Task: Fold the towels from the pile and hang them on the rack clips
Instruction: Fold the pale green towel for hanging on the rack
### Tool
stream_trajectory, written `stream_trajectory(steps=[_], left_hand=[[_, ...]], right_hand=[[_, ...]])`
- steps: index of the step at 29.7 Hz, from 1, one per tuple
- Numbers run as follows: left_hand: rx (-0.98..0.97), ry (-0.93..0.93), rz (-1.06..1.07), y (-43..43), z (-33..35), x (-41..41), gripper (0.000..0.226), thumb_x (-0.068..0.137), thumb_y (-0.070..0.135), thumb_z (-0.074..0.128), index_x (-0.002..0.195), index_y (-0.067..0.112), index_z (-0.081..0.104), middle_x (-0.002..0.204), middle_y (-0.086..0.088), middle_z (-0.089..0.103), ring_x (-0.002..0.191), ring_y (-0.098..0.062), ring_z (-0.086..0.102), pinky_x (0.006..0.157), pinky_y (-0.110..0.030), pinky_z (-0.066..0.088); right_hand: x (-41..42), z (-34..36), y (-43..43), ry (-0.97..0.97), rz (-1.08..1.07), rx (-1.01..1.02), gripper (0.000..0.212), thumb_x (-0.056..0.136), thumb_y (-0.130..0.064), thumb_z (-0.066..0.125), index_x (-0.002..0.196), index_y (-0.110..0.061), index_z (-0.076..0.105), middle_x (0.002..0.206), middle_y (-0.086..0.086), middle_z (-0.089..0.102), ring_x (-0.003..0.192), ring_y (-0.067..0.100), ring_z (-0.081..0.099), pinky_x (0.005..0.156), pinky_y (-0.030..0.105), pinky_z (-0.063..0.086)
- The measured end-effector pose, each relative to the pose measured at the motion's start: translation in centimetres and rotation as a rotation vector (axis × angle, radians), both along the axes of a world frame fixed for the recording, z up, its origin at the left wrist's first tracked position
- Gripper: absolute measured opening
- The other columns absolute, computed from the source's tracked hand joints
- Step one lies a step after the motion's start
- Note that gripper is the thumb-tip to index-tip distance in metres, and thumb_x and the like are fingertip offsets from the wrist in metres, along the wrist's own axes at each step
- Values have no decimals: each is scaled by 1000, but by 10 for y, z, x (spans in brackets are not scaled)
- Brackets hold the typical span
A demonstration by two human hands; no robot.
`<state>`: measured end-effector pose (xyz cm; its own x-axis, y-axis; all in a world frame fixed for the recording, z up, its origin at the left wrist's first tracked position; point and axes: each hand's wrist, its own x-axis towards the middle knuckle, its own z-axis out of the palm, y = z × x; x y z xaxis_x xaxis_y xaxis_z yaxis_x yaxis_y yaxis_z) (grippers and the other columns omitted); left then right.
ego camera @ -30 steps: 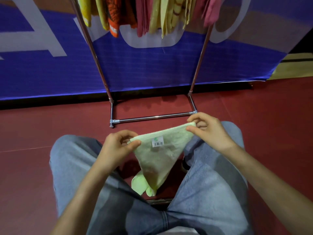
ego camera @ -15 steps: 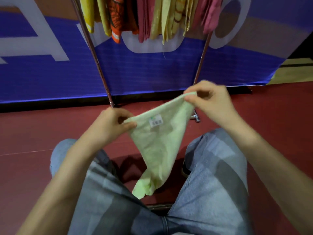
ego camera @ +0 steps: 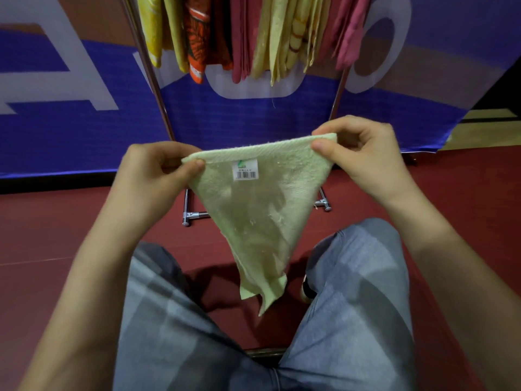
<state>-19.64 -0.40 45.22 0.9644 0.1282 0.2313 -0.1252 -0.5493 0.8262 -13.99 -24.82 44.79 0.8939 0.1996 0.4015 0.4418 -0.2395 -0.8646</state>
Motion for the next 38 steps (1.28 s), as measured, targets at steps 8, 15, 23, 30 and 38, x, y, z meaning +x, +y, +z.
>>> stream_trajectory(steps=[8,15,23,30,38], left_hand=[[-85,24,-13,-6,-9,-5,31,82,6,61,74,36,63,59,27,66,63,3,65,69,-23,56],[-358,67,103,-27,-47,-10,26,79,2,62,72,28,65,52,20,66,55,2,63,57,-16,55],[-365,126,-13,-67,-89,-20,20,84,4,57,98,14,67,78,5,69,64,9,62,65,-10,51],[-414,143,-64,-62,-101,-25,23,80,25,51,90,37,67,78,21,72,83,-4,67,78,-22,53],[-450,193,-156,-53,-102,-26,22,82,4,59,90,24,66,72,22,71,76,5,66,68,-8,50]], right_hand=[[-7,-11,7,133,-69,81,21,76,-3,67,72,-23,65,58,-18,66,57,-2,58,55,11,47],[-20,-43,22,428,-72,168,23,78,3,62,68,-17,59,56,1,51,39,-1,47,41,10,39],[-44,-70,50,678,76,283,10,82,-3,60,81,-13,58,68,6,57,46,4,53,51,13,48],[-52,-83,55,712,154,338,13,87,-7,54,84,-16,63,71,5,64,58,5,62,67,16,52],[-53,-86,45,814,286,321,55,95,-42,18,96,-12,64,86,10,69,79,18,67,81,24,52]])
